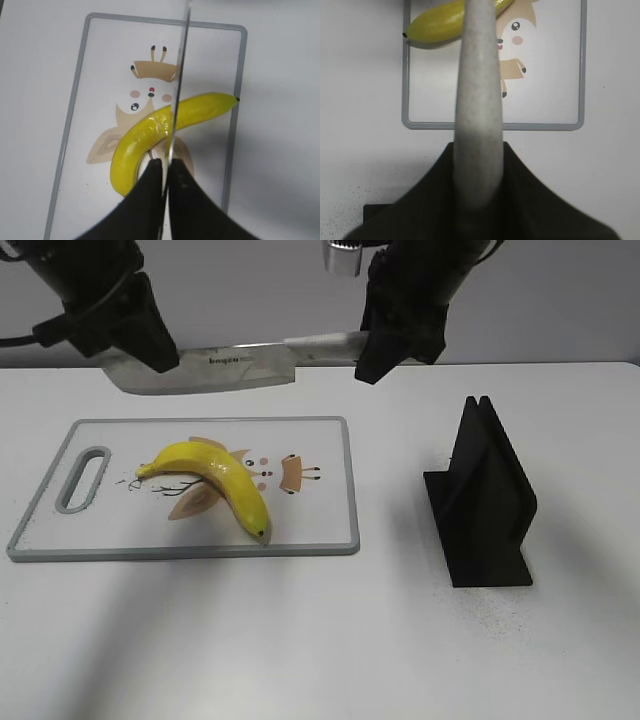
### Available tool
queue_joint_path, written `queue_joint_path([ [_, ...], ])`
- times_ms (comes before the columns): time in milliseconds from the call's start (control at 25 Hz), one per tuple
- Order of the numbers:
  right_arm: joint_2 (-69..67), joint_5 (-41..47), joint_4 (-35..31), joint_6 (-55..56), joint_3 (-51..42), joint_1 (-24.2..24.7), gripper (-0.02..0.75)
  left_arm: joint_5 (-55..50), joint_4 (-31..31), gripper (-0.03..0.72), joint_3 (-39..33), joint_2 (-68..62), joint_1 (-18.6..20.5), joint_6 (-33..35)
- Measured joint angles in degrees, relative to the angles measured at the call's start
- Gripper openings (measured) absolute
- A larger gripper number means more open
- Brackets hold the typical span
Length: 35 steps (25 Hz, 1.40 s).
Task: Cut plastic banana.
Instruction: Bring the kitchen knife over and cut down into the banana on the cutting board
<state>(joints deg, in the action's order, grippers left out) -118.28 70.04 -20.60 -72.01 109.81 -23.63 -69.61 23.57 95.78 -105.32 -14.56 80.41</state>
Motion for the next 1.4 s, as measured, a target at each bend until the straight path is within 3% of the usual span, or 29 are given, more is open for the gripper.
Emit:
queue_joint_path([
  [400, -2.46, -3.61, -0.09, -0.31, 0.12, 0.00, 0.162, 3.47, -2.61, 0.008, 0.00, -3.81, -0.24, -0.68],
  [840, -18.02, -10.50, 1.23, -0.68, 0.23, 0.10, 0.162, 9.71, -6.22, 0.027, -0.87, -16.59, -1.23, -8.95],
  [1400, -17.38, -5.60, 2.49, 0.63, 5.70, 0.04, 0.163, 11.79, -8.59, 0.027, -3.35, -12.09, -1.88, -10.26],
])
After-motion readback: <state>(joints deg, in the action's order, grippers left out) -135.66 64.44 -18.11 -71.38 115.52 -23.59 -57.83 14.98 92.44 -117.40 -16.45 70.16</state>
